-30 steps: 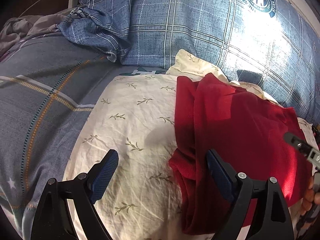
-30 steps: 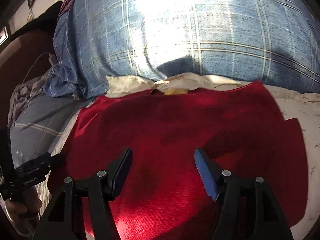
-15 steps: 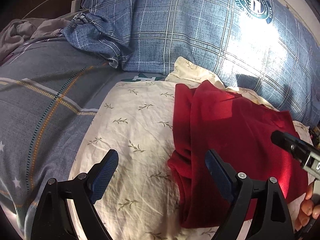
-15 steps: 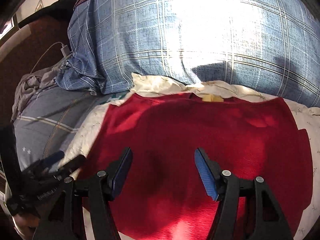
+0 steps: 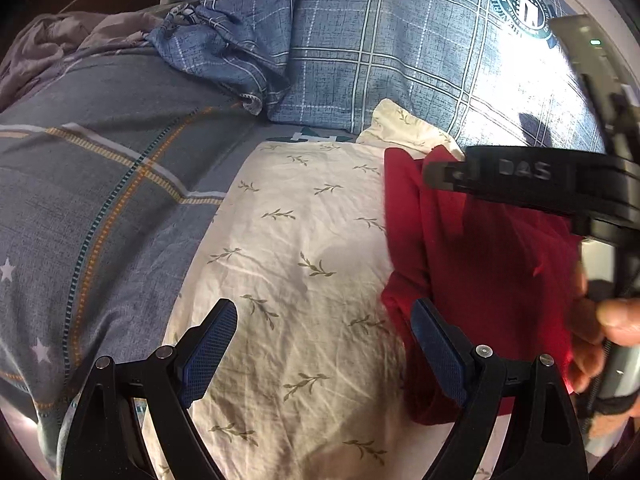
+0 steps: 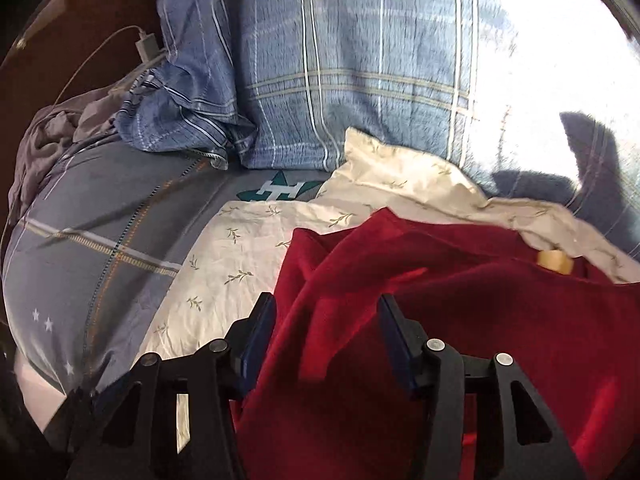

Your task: Fold small clothes

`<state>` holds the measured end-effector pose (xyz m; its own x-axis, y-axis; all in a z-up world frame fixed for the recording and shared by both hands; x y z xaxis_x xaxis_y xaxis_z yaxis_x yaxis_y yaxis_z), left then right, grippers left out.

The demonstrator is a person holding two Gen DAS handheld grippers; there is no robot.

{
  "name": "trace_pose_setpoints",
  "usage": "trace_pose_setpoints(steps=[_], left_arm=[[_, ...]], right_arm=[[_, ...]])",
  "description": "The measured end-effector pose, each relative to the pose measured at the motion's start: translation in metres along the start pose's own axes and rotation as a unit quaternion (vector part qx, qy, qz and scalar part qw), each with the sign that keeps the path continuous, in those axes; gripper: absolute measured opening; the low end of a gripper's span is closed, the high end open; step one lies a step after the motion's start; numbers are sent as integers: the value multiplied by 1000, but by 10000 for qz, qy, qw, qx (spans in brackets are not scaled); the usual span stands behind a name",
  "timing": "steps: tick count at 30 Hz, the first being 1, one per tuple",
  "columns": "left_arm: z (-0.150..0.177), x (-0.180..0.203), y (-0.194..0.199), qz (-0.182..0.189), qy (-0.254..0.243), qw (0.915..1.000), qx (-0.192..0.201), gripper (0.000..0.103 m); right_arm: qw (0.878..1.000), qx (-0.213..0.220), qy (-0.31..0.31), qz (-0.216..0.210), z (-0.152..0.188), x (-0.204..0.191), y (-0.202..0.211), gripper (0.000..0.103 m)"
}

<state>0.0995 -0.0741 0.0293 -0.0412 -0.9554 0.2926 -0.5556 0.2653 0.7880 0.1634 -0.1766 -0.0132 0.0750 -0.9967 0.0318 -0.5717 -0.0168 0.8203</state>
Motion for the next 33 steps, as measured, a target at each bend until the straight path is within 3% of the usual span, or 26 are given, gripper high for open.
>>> trace_pose_setpoints(steps=[2, 3, 5, 7, 11, 15, 17, 18, 19, 21, 23, 29, 30, 33], left_arm=[[0, -1, -2, -16, -18, 10000, -22, 89], [0, -1, -2, -3, -11, 10000, -29, 89], [-2, -2, -2, 49, 23, 10000, -38, 89], [-3, -4, -1, 66, 60, 10000, -24, 89], [-4, -4, 1, 140, 105, 9998, -21, 89], [-4, -2, -3, 140, 109, 9998, -36, 89], [-3, -2, -7, 91, 116, 9999, -87, 89], [-2, -2, -8, 69, 102, 9999, -92, 89], [-2, -2, -8, 59, 91, 9999, -85, 89], [-2, 0, -8, 52, 99, 9999, -68, 89], [-2, 1, -7, 81, 115, 9999, -66, 89], [1, 4, -7, 147, -1, 9999, -81, 89], [1, 3, -7, 177, -8, 9998, -90, 89], [1, 2, -5, 331, 27, 9994, -101, 89]], right_arm=[[9999, -144, 45, -71, 0, -1, -14, 53], [9997, -157, 160, 11, 1, -3, -19, 47], [9986, -164, 435, 254, 1, -8, -23, 23], [9990, -123, 411, 87, 0, -8, -19, 6], [9985, 237, 430, -255, -4, -13, -2, 6], [9985, -164, 480, -196, 0, -10, -29, 6], [9982, -53, 501, -314, 0, -8, -21, 15], [9981, 38, 442, -426, -2, -6, -13, 29], [9979, 48, 401, -508, -3, -5, -8, 57], [9985, 86, 379, -381, -7, -4, 0, 74], [9984, 79, 551, -122, -10, -7, 1, 74], [9926, -581, 979, 413, -15, -23, -46, 76], [9911, -525, 1093, 546, -14, -25, -50, 72], [9934, -256, 977, 550, -11, -17, -42, 30]])
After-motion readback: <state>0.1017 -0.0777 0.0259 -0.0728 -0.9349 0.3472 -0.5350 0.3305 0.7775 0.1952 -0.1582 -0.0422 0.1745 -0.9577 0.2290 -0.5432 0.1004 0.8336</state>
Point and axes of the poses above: each gripper's, at about its wrist camera, not at the fingertips, and y roughly against the way its jaws point, x to its right, z to its underside, the point moved 1 cm from there along -y, roughly the way its jaws point, and after that the axes turned 11 degrees about y, right-handed, at the moved point
